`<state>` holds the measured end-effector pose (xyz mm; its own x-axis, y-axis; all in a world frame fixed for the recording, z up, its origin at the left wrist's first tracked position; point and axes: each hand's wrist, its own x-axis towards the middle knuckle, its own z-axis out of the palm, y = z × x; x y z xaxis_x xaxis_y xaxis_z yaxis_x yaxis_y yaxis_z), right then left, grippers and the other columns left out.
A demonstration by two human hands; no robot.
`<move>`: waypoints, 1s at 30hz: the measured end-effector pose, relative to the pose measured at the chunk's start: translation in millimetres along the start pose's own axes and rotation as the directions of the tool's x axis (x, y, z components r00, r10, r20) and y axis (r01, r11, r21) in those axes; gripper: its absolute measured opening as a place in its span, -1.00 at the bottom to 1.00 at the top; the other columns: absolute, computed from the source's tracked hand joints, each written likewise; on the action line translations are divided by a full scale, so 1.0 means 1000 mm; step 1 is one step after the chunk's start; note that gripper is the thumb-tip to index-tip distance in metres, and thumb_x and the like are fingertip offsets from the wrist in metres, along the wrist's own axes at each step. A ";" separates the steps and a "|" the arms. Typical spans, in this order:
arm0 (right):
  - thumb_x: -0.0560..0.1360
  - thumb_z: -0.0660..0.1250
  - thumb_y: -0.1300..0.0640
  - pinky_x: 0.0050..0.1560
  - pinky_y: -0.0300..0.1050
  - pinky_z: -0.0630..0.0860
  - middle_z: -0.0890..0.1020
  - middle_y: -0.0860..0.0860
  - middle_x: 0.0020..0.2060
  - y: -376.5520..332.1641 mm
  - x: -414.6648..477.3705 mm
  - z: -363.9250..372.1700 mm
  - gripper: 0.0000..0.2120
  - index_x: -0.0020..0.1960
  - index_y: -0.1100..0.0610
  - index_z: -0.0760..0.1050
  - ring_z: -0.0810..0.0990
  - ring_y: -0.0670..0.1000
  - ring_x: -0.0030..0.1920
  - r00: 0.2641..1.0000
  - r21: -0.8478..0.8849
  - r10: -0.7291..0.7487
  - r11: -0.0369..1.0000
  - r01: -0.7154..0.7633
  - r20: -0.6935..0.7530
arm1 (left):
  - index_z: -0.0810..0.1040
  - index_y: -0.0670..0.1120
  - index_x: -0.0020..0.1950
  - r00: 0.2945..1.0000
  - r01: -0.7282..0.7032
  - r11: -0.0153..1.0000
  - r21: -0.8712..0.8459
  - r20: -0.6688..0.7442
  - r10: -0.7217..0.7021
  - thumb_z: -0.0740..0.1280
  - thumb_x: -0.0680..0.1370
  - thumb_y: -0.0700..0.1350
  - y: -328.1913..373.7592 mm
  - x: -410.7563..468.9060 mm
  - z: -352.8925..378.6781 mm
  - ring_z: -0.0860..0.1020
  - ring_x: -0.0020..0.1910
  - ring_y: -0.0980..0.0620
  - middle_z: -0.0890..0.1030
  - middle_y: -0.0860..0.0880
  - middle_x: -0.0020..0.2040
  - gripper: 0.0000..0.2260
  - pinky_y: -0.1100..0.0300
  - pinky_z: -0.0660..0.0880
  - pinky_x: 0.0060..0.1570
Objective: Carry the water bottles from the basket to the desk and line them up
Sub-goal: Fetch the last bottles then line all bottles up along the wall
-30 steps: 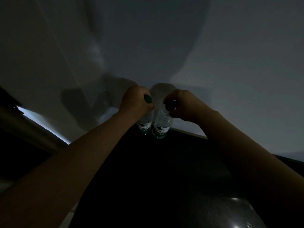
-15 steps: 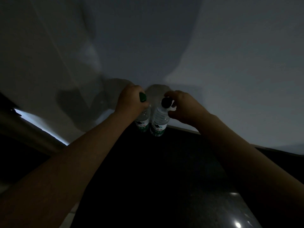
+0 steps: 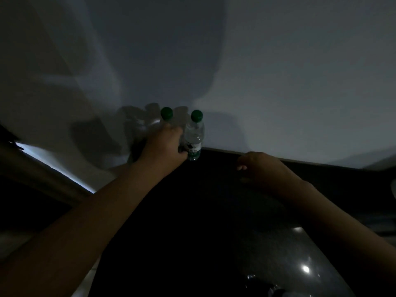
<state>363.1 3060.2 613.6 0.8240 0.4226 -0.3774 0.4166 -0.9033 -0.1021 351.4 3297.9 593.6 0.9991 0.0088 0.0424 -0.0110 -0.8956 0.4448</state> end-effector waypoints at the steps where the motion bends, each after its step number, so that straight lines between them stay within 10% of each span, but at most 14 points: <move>1: 0.45 0.39 0.09 0.08 -0.08 0.50 0.56 0.05 0.14 0.002 -0.011 0.003 -0.71 0.17 0.06 0.52 0.55 0.05 0.12 1.000 0.004 0.004 1.000 -0.004 0.001 | 0.52 -0.18 0.07 0.999 -0.009 1.000 -0.018 0.035 0.009 0.44 0.39 -0.11 0.006 -0.013 0.002 0.52 0.06 -0.18 0.54 -0.19 0.08 -0.69 0.08 0.46 0.04; 13: 0.46 0.38 0.03 0.05 -0.12 0.54 0.54 -0.06 0.07 0.021 -0.179 0.029 -0.72 0.17 0.00 0.52 0.56 -0.07 0.03 0.991 0.181 0.132 0.975 -0.128 -0.007 | 0.45 0.00 0.28 0.872 -0.174 0.975 -0.140 0.438 0.219 0.38 0.48 0.02 0.108 -0.149 0.029 0.47 0.12 0.06 0.47 0.02 0.14 -0.62 0.11 0.47 0.15; 30: 0.46 0.39 0.03 -0.01 -0.27 0.44 0.53 -0.08 0.14 0.047 -0.324 0.089 -0.65 0.23 -0.04 0.48 0.51 -0.11 0.03 0.922 0.329 0.369 0.890 -0.316 -0.114 | 0.43 0.11 0.27 0.795 -0.332 0.928 -0.168 0.480 0.371 0.31 0.50 0.16 0.187 -0.247 0.066 0.44 0.08 0.20 0.46 0.16 0.09 -0.63 0.33 0.42 0.02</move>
<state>81.7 2874.0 649.7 0.9576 0.0645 -0.2808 -0.0157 -0.9614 -0.2747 105.9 3098.7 607.2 0.8102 -0.5389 -0.2307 -0.3489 -0.7596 0.5489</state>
